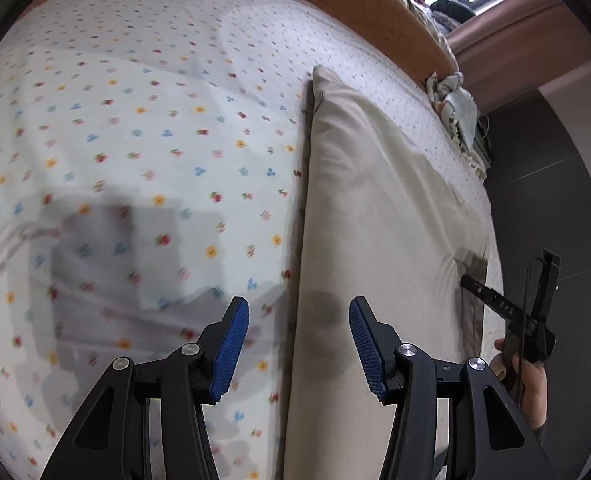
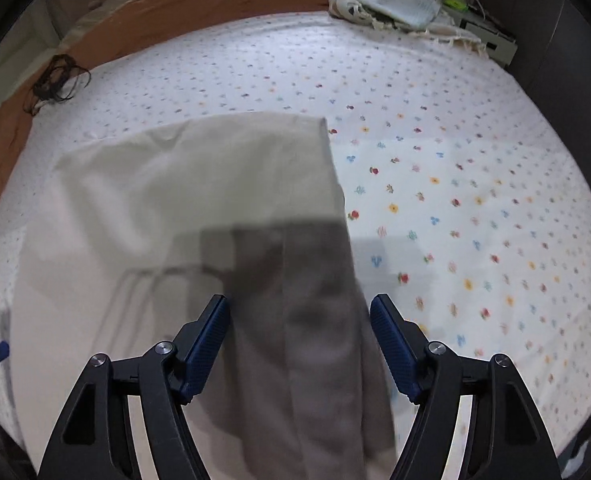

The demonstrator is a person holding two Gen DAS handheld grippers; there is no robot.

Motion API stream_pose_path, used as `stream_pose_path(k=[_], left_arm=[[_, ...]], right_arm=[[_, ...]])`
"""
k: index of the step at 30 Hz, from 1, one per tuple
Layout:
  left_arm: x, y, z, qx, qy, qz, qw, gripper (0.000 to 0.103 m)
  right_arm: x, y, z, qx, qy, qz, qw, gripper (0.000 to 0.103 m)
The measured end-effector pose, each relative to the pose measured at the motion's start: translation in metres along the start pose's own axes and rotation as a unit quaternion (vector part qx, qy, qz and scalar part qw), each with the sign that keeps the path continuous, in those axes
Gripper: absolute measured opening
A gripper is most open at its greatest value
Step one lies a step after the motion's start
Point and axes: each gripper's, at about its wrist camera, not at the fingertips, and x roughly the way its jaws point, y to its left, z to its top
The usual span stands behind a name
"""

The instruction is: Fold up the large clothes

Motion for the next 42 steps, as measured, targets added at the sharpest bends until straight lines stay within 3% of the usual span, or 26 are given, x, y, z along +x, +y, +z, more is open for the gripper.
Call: stream_pose_path(k=[7, 11, 15, 22, 28, 32, 34, 36, 37, 39, 42], left_arm=[[0.026, -0.014, 0.03, 0.013, -0.003, 0.002, 0.9999, 0.054], [0.04, -0.022, 0.05, 0.02, -0.008, 0.008, 0.9997, 0.054], [0.05, -0.03, 0.061, 0.027, -0.008, 0.01, 0.9996, 0.051], [0.066, -0.04, 0.071, 0.04, -0.003, 0.021, 0.999, 0.051], [0.071, -0.038, 0.075, 0.042, 0.002, 0.021, 0.9989, 0.051], [0.072, -0.042, 0.079, 0.051, 0.003, 0.029, 0.9982, 0.051], [0.071, -0.044, 0.08, 0.061, 0.002, 0.033, 0.9976, 0.051], [0.071, -0.043, 0.08, 0.062, 0.003, 0.031, 0.9976, 0.051], [0.07, -0.043, 0.08, 0.061, 0.003, 0.03, 0.9977, 0.051], [0.069, -0.042, 0.081, 0.062, 0.005, 0.029, 0.9976, 0.051], [0.067, -0.043, 0.079, 0.068, 0.006, 0.031, 0.9972, 0.051]], right_arm=[[0.03, -0.011, 0.029, -0.01, 0.007, 0.009, 1.0, 0.072], [0.035, -0.019, 0.038, 0.003, 0.005, 0.039, 0.999, 0.072], [0.026, -0.026, 0.04, 0.035, -0.007, 0.093, 0.995, 0.052], [0.023, -0.031, 0.055, 0.068, -0.018, 0.119, 0.99, 0.051], [0.047, -0.038, 0.068, 0.082, -0.002, 0.111, 0.99, 0.045], [0.051, -0.052, 0.07, 0.099, 0.011, 0.139, 0.985, 0.038], [0.045, -0.06, 0.067, 0.107, 0.014, 0.169, 0.98, 0.038], [0.039, -0.072, 0.06, 0.121, 0.017, 0.214, 0.969, 0.046], [0.038, -0.076, 0.057, 0.127, 0.02, 0.229, 0.965, 0.06], [0.038, -0.088, 0.046, 0.135, 0.029, 0.247, 0.959, 0.071], [0.038, -0.099, 0.033, 0.131, 0.038, 0.268, 0.954, 0.071]])
